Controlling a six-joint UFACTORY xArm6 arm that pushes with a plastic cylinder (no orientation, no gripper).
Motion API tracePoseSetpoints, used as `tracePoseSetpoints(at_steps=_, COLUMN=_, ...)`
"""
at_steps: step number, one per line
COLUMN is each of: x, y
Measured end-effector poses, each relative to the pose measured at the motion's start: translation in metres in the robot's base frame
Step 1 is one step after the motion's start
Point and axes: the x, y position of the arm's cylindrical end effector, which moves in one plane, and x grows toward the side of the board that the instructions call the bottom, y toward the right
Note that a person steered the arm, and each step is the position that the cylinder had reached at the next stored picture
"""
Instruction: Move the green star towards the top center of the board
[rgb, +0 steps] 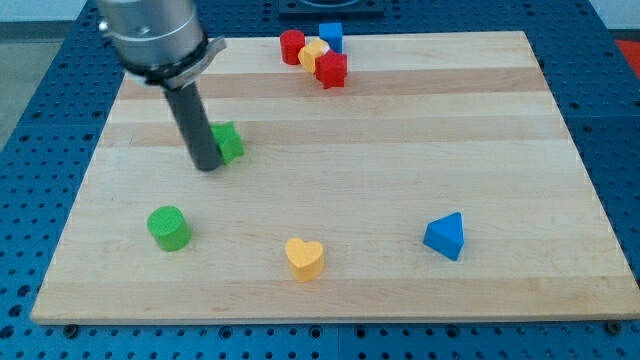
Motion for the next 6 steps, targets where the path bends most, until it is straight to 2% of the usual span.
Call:
tracePoseSetpoints(at_steps=2, x=-0.096, y=0.025)
tracePoseSetpoints(at_steps=3, x=-0.126, y=0.039)
tracePoseSetpoints(at_steps=4, x=-0.128, y=0.047)
tracePoseSetpoints(at_steps=5, x=-0.092, y=0.051)
tracePoseSetpoints(at_steps=6, x=-0.025, y=0.065)
